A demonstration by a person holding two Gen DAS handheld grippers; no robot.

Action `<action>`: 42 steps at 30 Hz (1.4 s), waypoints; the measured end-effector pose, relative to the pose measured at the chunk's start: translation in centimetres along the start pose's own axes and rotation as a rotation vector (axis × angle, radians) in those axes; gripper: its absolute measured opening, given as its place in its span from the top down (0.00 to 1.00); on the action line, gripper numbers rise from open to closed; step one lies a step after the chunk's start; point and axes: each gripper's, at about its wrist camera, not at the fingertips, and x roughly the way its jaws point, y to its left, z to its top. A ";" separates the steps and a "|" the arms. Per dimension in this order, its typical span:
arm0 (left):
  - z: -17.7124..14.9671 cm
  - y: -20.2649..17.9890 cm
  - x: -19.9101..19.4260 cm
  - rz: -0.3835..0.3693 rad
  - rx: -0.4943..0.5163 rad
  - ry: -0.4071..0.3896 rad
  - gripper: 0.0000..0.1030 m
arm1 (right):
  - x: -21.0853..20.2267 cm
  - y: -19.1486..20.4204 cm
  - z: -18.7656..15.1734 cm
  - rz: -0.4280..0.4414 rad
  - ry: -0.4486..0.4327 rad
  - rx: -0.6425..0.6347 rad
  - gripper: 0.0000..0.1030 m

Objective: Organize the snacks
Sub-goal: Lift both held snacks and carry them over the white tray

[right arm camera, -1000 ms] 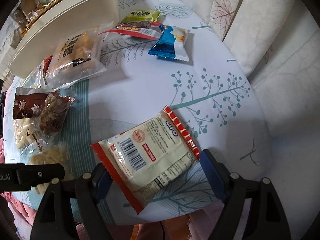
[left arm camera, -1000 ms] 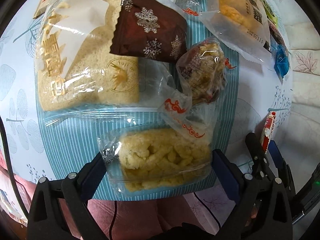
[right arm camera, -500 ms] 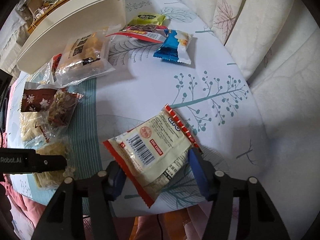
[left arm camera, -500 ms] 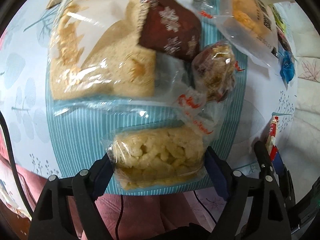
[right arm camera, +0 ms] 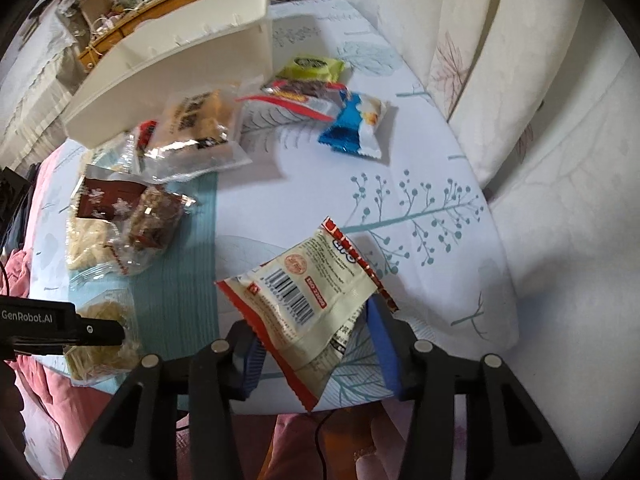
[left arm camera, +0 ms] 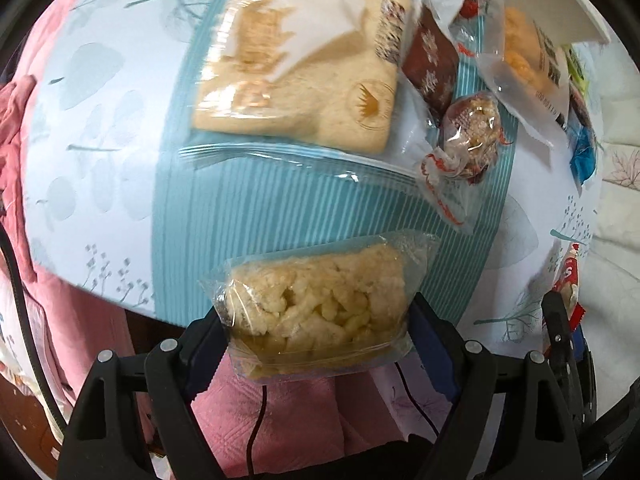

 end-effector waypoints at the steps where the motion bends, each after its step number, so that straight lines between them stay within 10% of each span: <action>1: -0.4 0.5 -0.6 -0.002 -0.006 -0.008 0.20 | -0.2 0.1 0.0 0.004 -0.005 -0.007 0.54; 18: -0.1 4.6 -11.8 -0.090 -0.087 -0.157 0.20 | -4.4 4.6 5.1 0.125 -0.145 -0.116 0.54; 42: 12.7 3.3 -22.9 -0.088 -0.064 -0.407 0.19 | -3.7 12.2 17.8 0.308 -0.288 -0.101 0.54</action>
